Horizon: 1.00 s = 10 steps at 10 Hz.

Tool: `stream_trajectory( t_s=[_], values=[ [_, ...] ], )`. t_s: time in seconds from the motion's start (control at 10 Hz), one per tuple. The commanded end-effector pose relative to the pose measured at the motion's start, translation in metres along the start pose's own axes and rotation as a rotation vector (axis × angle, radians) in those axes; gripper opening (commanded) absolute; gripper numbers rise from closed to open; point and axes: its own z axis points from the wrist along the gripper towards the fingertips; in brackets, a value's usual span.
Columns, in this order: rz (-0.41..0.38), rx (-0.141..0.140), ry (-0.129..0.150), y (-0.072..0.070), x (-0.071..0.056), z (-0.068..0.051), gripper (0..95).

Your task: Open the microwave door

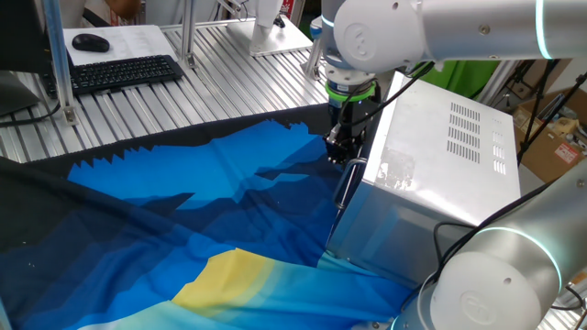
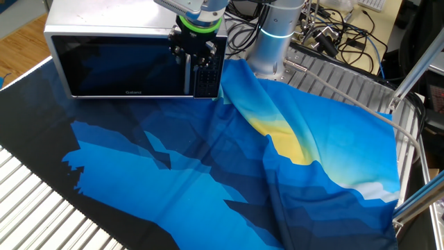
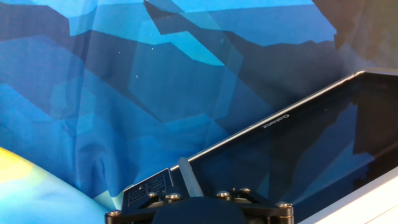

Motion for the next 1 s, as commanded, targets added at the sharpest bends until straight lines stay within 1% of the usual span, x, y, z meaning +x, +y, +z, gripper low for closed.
stream_trajectory(
  t_s=[0.1,0.3,0.5,0.6,0.8,0.9,1.0],
  values=[
    [0.0,0.001,0.0,0.0,0.0,0.001,19.0],
    [0.028,-0.002,-0.001,0.0,0.0,0.001,19.0],
    [0.069,-0.013,-0.001,0.001,-0.004,-0.002,19.0],
    [0.099,-0.023,0.005,0.001,-0.007,-0.003,19.0],
    [0.237,-0.102,0.02,0.002,-0.012,-0.006,19.0],
    [0.324,-0.146,0.029,0.004,-0.014,-0.006,0.0],
    [0.451,-0.216,0.043,0.005,-0.015,-0.005,0.0]
  ],
)
